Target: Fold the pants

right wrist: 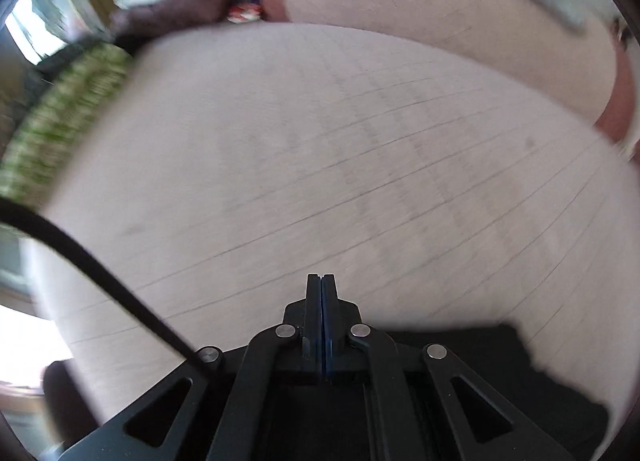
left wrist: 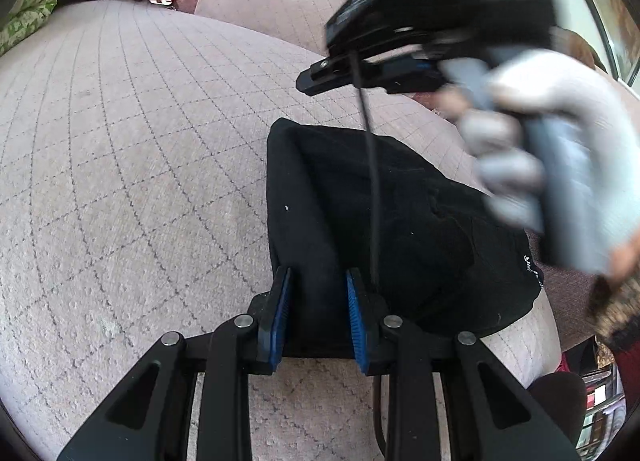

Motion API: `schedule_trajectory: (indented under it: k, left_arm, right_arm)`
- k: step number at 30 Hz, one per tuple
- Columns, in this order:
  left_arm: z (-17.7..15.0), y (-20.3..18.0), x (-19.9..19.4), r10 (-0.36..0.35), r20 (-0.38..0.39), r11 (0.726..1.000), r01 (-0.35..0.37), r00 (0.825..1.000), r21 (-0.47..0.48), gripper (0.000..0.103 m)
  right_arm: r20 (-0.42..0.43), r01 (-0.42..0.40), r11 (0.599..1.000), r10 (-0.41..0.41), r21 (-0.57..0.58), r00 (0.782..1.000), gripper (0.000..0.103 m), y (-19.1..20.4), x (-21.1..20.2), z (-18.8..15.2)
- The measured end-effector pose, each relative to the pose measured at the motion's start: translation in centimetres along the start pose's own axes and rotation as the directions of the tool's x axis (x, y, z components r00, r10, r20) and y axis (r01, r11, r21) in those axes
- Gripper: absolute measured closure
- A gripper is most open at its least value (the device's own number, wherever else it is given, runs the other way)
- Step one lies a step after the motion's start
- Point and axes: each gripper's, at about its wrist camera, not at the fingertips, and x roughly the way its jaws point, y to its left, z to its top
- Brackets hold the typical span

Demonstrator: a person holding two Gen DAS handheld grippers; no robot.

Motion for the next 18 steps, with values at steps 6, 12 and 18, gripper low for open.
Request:
schedule_trajectory:
  k: [6,12,18]
  left_arm:
    - [-0.4,-0.9,-0.2,0.018,0.018,0.999,-0.019,1.0,0.027,0.076]
    - [-0.9,-1.0,-1.7,0.015,0.035,0.999,-0.016,0.999,0.035,0.068]
    - [-0.9,-4.5,-5.4,0.192,0.193,0.96,-0.226,0.962,0.168,0.05]
  right_arm:
    - [-0.096,-0.061,0.994,0.069,0.091,0.993,0.09,-2.3,0.2,-4.9]
    - [0.157,0.182,0.877,-0.276,0.444,0.948,0.066,-12.0,-6.7,-10.5]
    - [0.335,0.116,0.876,-0.298,0.469,0.894,0.052,-10.5,-12.5,-20.0]
